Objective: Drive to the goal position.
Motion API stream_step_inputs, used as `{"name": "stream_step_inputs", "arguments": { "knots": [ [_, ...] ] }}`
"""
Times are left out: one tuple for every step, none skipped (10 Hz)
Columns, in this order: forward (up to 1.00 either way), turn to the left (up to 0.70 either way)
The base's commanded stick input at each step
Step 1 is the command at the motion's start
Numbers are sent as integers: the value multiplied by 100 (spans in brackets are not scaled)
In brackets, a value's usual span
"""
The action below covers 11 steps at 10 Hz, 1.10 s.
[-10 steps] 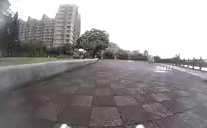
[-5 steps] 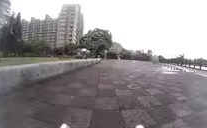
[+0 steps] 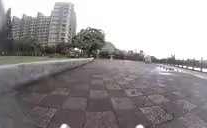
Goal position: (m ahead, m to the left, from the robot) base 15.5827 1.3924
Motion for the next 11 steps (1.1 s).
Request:
{"name": "stream_step_inputs", "arguments": {
  "knots": [
    [85,1],
    [85,1],
    [85,1],
    [85,1],
    [85,1],
    [85,1],
    [85,1],
    [85,1],
    [85,1],
    [85,1],
    [85,1]
  ]
}}
